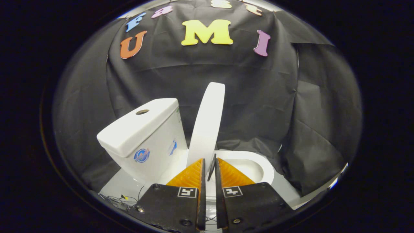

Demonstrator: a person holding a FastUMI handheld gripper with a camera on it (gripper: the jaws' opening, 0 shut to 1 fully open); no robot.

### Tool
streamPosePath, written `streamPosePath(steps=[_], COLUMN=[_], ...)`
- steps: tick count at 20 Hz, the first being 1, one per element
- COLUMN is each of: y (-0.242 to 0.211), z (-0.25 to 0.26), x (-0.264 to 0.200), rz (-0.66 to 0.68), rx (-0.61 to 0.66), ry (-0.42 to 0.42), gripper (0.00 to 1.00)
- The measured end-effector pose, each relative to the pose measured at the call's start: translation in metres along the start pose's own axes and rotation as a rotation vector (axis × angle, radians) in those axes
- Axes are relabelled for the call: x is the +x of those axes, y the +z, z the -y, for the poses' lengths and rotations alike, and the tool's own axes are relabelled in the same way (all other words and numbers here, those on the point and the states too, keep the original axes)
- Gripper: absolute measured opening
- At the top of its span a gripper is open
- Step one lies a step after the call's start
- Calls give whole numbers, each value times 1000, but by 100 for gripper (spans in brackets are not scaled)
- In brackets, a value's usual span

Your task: Open the toilet lid.

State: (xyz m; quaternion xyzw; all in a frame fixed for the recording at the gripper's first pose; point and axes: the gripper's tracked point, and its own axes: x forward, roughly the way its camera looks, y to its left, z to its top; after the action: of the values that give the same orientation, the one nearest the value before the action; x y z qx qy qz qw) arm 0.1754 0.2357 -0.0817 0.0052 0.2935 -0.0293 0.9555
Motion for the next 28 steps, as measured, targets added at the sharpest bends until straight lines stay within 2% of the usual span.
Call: streamPosePath(steps=[13,28], y=[3,2], z=[-44,-90], x=[0,2], rz=[21,26], rx=[-110,-119], ry=[62,229], gripper=[16,19])
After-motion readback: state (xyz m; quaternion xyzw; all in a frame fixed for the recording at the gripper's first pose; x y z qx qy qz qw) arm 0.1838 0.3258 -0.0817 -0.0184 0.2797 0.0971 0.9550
